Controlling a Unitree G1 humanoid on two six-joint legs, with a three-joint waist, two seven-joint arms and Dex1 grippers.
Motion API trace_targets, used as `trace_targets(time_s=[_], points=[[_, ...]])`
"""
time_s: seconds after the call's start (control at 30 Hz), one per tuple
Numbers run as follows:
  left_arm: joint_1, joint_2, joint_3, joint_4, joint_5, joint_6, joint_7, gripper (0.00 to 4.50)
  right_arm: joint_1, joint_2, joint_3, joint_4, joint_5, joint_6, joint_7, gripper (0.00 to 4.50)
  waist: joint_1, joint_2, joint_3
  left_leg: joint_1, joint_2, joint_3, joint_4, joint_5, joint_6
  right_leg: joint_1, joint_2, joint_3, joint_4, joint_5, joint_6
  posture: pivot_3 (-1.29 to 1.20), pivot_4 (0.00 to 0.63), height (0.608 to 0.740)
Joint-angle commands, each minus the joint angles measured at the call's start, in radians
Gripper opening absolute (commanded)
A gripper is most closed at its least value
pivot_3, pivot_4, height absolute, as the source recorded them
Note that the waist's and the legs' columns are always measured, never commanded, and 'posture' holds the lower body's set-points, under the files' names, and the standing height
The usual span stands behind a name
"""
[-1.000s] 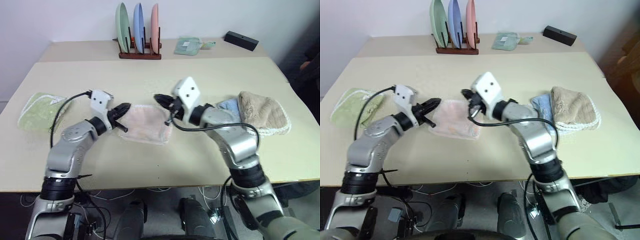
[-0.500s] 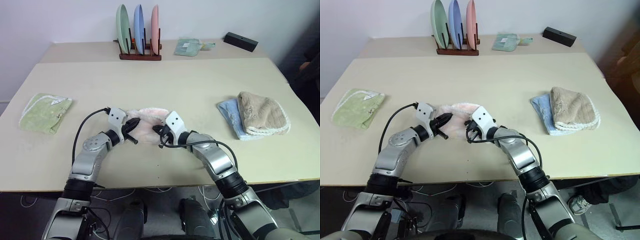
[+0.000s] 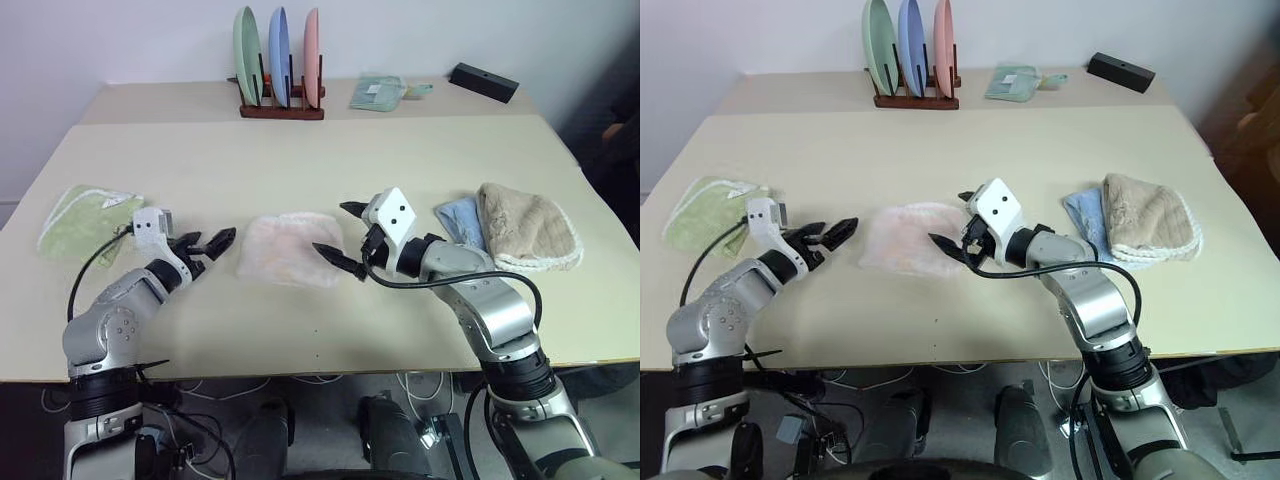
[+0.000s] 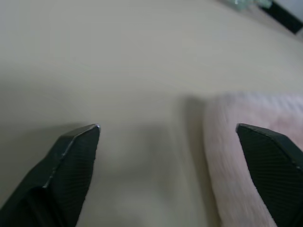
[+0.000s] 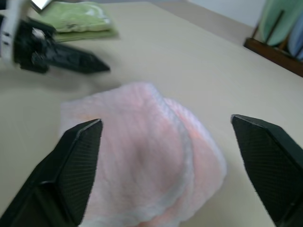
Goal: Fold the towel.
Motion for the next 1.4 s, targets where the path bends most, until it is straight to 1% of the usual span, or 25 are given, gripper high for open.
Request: trace_targets(time_s=[0.03, 0.13, 0.23, 0.27, 0.3, 0.37, 0.43, 0.47, 0.57, 0.63, 0.7, 0.77, 0.87, 0.93, 0.97, 1.07, 1.13, 1.2, 1.27, 1.4], points=[[0.0, -0.027, -0.055, -0.033, -0.044, 0.083, -0.003, 4.46, -0.031, -0.01, 0.001, -0.076, 0.028, -0.002, 0.023, 4.5, 0.0, 0.0, -0.001, 0.0, 0.0, 0.0, 0.0, 0.0, 0.0, 0.0, 0.0, 0.0, 0.0, 0.0, 0.0, 0.0, 0.15, 0.74], [-0.008, -0.071, -0.074, -0.033, -0.06, 0.119, 0.009, 4.46, -0.023, -0.017, 0.013, -0.089, 0.019, -0.002, 0.023, 4.5, 0.002, 0.0, -0.001, 0.001, 0.0, 0.0, 0.0, 0.0, 0.0, 0.001, 0.0, 0.0, 0.0, 0.0, 0.0, 0.0, 0.15, 0.74], [-0.025, -0.137, -0.079, -0.029, -0.082, 0.144, 0.021, 4.46, 0.0, -0.028, 0.031, -0.11, 0.005, 0.001, 0.015, 4.5, 0.008, 0.0, -0.001, 0.001, 0.0, 0.0, 0.0, 0.0, 0.0, 0.002, 0.0, 0.0, -0.001, 0.0, 0.0, 0.0, 0.15, 0.74], [-0.027, -0.152, -0.08, -0.034, -0.09, 0.152, 0.021, 4.23, 0.006, -0.03, 0.034, -0.117, 0.003, 0.004, 0.011, 4.5, 0.009, 0.0, -0.001, 0.001, -0.001, 0.0, 0.0, 0.0, 0.0, 0.002, -0.001, 0.0, -0.001, 0.0, 0.0, 0.0, 0.15, 0.74], [-0.027, -0.161, -0.081, -0.039, -0.094, 0.157, 0.02, 3.94, 0.011, -0.033, 0.036, -0.124, 0.001, 0.007, 0.008, 4.5, 0.008, 0.0, -0.001, 0.001, -0.001, 0.0, 0.0, 0.0, 0.0, 0.002, -0.001, 0.0, -0.001, 0.0, 0.0, 0.0, 0.15, 0.74], [-0.028, -0.177, -0.077, -0.044, -0.104, 0.168, 0.028, 3.17, 0.02, -0.035, 0.038, -0.136, -0.004, 0.015, -0.001, 4.5, 0.005, 0.0, -0.001, 0.001, -0.001, 0.0, 0.0, 0.0, 0.0, 0.002, -0.001, 0.0, -0.002, 0.0, 0.0, 0.0, 0.15, 0.74], [-0.025, -0.182, -0.08, -0.055, -0.11, 0.18, 0.029, 2.15, 0.03, -0.041, 0.038, -0.148, -0.008, 0.023, -0.008, 4.5, 0.001, 0.0, -0.001, 0.001, -0.001, 0.0, 0.0, 0.0, 0.0, 0.002, -0.001, 0.0, -0.001, 0.0, 0.0, 0.0, 0.15, 0.74], [-0.022, -0.183, -0.083, -0.056, -0.108, 0.179, 0.029, 1.53, 0.034, -0.044, 0.04, -0.152, -0.01, 0.025, -0.011, 4.5, 0.001, 0.0, -0.001, 0.001, -0.001, 0.0, 0.0, 0.0, 0.0, 0.002, -0.001, 0.0, -0.001, 0.0, 0.0, 0.0, 0.15, 0.74], [-0.019, -0.186, -0.084, -0.058, -0.108, 0.178, 0.037, 0.07, 0.044, -0.054, 0.043, -0.161, -0.017, 0.029, -0.016, 4.5, 0.0, 0.0, -0.001, 0.001, -0.001, 0.0, 0.0, 0.0, 0.0, 0.001, -0.001, 0.0, -0.001, 0.0, 0.0, 0.0, 0.15, 0.74], [-0.022, -0.19, -0.076, -0.061, -0.114, 0.172, 0.044, 0.02, 0.047, -0.058, 0.045, -0.163, -0.02, 0.029, -0.018, 4.5, 0.0, 0.0, -0.001, 0.001, -0.001, 0.0, 0.0, 0.0, 0.0, 0.001, -0.001, 0.0, -0.001, 0.0, 0.0, 0.0, 0.15, 0.74], [-0.046, -0.208, -0.038, -0.08, -0.133, 0.117, 0.05, 0.02, 0.051, -0.063, 0.043, -0.155, -0.032, 0.022, -0.025, 4.5, 0.001, 0.0, 0.0, 0.001, -0.001, 0.0, 0.0, 0.0, 0.0, 0.001, -0.001, 0.0, -0.001, 0.0, 0.0, 0.0, 0.15, 0.74], [-0.1, -0.222, 0.02, -0.064, -0.138, 0.058, 0.101, 0.02, 0.056, -0.071, 0.038, -0.14, -0.047, 0.009, -0.029, 4.5, 0.003, -0.001, 0.0, 0.0, -0.001, 0.0, 0.0, 0.0, 0.0, 0.001, -0.001, 0.0, -0.001, 0.0, 0.0, 0.0, 0.15, 0.74], [-0.215, -0.213, 0.124, 0.001, -0.121, -0.067, 0.192, 0.02, 0.059, -0.08, 0.026, -0.12, -0.057, -0.006, -0.026, 4.5, 0.003, -0.002, 0.001, 0.0, -0.001, -0.001, 0.0, 0.0, 0.0, 0.001, -0.001, -0.001, -0.001, 0.0, 0.0, 0.0, 0.15, 0.74], [-0.296, -0.177, 0.193, 0.056, -0.104, -0.156, 0.245, 0.02, 0.06, -0.085, 0.023, -0.108, -0.061, -0.017, -0.025, 4.5, 0.0, -0.003, 0.001, 0.0, -0.001, -0.001, 0.001, 0.0, 0.0, 0.001, -0.001, -0.001, -0.002, 0.0, 0.0, 0.0, 0.15, 0.74], [-0.329, -0.143, 0.218, 0.078, -0.084, -0.189, 0.276, 0.02, 0.061, -0.086, 0.022, -0.102, -0.063, -0.022, -0.025, 4.5, -0.003, -0.003, 0.001, 0.0, -0.001, -0.001, 0.0, 0.0, 0.0, 0.001, -0.001, -0.001, -0.002, 0.0, 0.0, 0.0, 0.15, 0.74], [-0.375, -0.077, 0.258, 0.124, -0.052, -0.264, 0.318, 0.02, 0.065, -0.089, 0.023, -0.092, -0.066, -0.033, -0.026, 4.5, -0.007, -0.003, 0.001, 0.0, -0.001, 0.0, -0.001, 0.0, 0.0, 0.0, -0.001, 0.0, -0.002, 0.0, 0.0, 0.0, 0.15, 0.74], [-0.405, -0.031, 0.361, 0.165, -0.072, -0.34, 0.373, 0.02, 0.081, -0.095, 0.031, -0.085, -0.076, -0.047, -0.025, 4.5, -0.003, -0.003, 0.001, 0.0, -0.001, 0.0, -0.002, 0.0, 0.0, 0.0, -0.001, 0.0, -0.002, 0.0, 0.0, 0.0, 0.15, 0.74], [-0.373, 0.018, 0.448, 0.207, -0.072, -0.402, 0.407, 0.02, 0.096, -0.096, 0.038, -0.08, -0.083, -0.06, -0.025, 4.5, -0.005, -0.004, 0.001, 0.0, -0.001, 0.0, -0.002, 0.0, 0.0, -0.001, -0.001, 0.0, -0.002, 0.0, 0.0, 0.0, 0.15, 0.74], [-0.323, 0.042, 0.479, 0.24, -0.065, -0.416, 0.421, 0.02, 0.104, -0.094, 0.039, -0.079, -0.088, -0.065, -0.025, 4.5, -0.009, -0.004, 0.002, 0.0, -0.001, 0.0, -0.002, 0.0, 0.0, -0.001, -0.001, 0.0, -0.002, 0.0, 0.0, 0.0, 0.15, 0.74], [-0.19, 0.032, 0.523, 0.286, -0.035, -0.492, 0.445, 0.02, 0.114, -0.093, 0.048, -0.064, -0.103, -0.077, -0.021, 4.5, 0.003, -0.005, 0.001, 0.0, -0.001, 0.0, -0.002, 0.0, 0.0, 0.0, -0.001, 0.0, -0.002, 0.0, 0.0, 0.0, 0.15, 0.74]])
